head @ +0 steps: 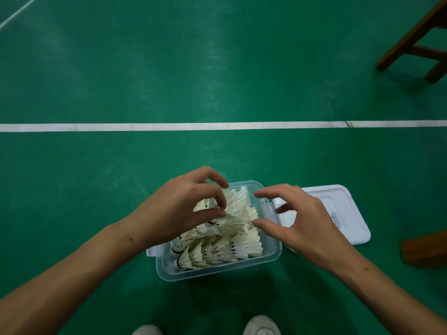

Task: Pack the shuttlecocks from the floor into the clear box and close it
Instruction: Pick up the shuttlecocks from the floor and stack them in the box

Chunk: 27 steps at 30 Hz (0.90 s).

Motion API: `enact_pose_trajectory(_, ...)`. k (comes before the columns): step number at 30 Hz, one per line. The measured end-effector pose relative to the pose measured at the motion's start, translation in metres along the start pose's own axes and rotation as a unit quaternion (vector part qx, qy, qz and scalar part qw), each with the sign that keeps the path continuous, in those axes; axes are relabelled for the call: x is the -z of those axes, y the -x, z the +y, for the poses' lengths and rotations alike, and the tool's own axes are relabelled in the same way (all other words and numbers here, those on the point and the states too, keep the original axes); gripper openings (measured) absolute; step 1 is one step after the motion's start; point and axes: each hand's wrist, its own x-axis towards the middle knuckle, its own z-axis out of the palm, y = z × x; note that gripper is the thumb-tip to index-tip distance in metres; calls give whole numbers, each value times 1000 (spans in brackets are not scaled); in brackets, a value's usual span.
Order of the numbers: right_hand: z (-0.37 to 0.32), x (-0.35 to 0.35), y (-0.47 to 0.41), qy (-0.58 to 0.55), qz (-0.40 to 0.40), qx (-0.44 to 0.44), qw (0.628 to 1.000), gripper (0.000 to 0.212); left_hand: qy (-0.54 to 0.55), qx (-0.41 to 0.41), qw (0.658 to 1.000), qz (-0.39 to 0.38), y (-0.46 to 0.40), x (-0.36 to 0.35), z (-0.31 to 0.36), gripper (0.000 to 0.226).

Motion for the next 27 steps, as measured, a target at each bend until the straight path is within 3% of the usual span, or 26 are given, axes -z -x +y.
enact_pose_trajectory(3, -12, -9, -10, 46, 3, 93, 995, 37, 20, -4, 1000, 17, -17, 4, 5, 16)
enact_pose_trajectory(6, -13, -21, -16, 56, 48, 110, 991, 20, 65, 5, 997, 30, -29, 4, 9, 26)
enact_pose_trajectory(13, 1, -9, 7, -23, 118, 13, 993, 8, 93, 66, 993, 9, -15, -5, 0, 62)
enact_pose_trajectory(16, 15, 2, 20, -50, 157, -64, 984, 8, 5, 124, 992, -33, 9, -11, -24, 64)
enact_pose_trajectory(19, 26, -1, 28, -47, 136, -115, 983, 14, -64, 152, 984, -74, 37, -24, -43, 64)
enact_pose_trajectory(22, 31, -16, 31, -32, 94, -120, 988, 17, -78, 165, 978, -97, 55, -37, -51, 60)
enact_pose_trajectory(27, 33, -40, 23, -61, 64, -140, 986, 17, -43, 171, 982, -66, 60, -50, -50, 47)
